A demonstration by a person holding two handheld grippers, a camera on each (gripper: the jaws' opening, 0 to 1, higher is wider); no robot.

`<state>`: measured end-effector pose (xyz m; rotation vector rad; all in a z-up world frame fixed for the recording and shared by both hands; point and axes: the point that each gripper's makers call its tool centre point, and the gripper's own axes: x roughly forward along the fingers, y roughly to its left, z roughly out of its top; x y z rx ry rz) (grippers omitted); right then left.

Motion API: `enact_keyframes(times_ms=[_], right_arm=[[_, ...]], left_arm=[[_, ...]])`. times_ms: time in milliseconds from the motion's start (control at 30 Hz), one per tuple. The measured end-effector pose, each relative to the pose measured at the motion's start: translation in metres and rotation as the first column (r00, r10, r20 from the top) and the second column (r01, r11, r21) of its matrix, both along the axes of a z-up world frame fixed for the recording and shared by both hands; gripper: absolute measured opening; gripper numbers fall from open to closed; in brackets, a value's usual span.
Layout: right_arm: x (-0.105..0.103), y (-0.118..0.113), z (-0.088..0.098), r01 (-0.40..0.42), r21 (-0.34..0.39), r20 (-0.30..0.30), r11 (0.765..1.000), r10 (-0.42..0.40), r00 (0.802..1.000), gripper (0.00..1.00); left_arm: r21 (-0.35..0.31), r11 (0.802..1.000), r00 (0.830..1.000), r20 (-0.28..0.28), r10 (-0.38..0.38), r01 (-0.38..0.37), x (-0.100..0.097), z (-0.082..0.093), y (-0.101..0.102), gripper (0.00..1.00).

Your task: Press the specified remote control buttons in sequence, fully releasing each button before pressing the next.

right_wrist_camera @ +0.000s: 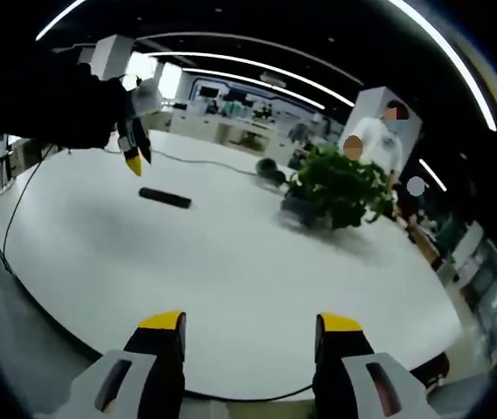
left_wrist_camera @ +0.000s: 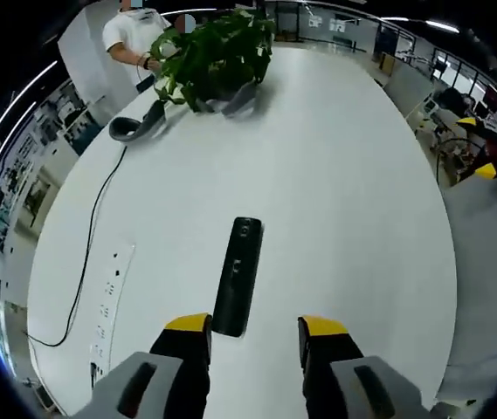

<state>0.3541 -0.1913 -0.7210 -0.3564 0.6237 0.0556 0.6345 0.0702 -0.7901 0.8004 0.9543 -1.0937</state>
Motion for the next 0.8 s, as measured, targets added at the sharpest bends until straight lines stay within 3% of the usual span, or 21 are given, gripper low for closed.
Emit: enact_keyframes(times_ms=[133, 233, 433, 800], right_arm=[[0.000, 0.001, -0.002, -0.004, -0.001, -0.012, 1.000, 0.004, 1.000, 0.57], [0.000, 0.000, -0.003, -0.005, -0.004, -0.016, 1.000, 0.005, 1.000, 0.57], [0.000, 0.001, -0.006, -0.011, -0.009, -0.030, 1.000, 0.011, 0.999, 0.56], [-0.001, 0.000, -0.007, -0.006, -0.015, -0.042, 1.000, 0.005, 0.999, 0.54]], left_arm=[[0.013, 1.000, 0.999, -0.043, -0.003, 0.003, 0.004, -0.017, -0.001, 0.39], [0.072, 0.997, 0.999, -0.024, -0.033, 0.035, 0.012, -0.030, 0.005, 0.37], [0.114, 0.994, 0.998, -0.061, 0.006, 0.001, 0.022, -0.052, 0.005, 0.35], [0.150, 0.989, 0.997, -0.077, 0.014, -0.003, 0.026, -0.071, 0.012, 0.32]])
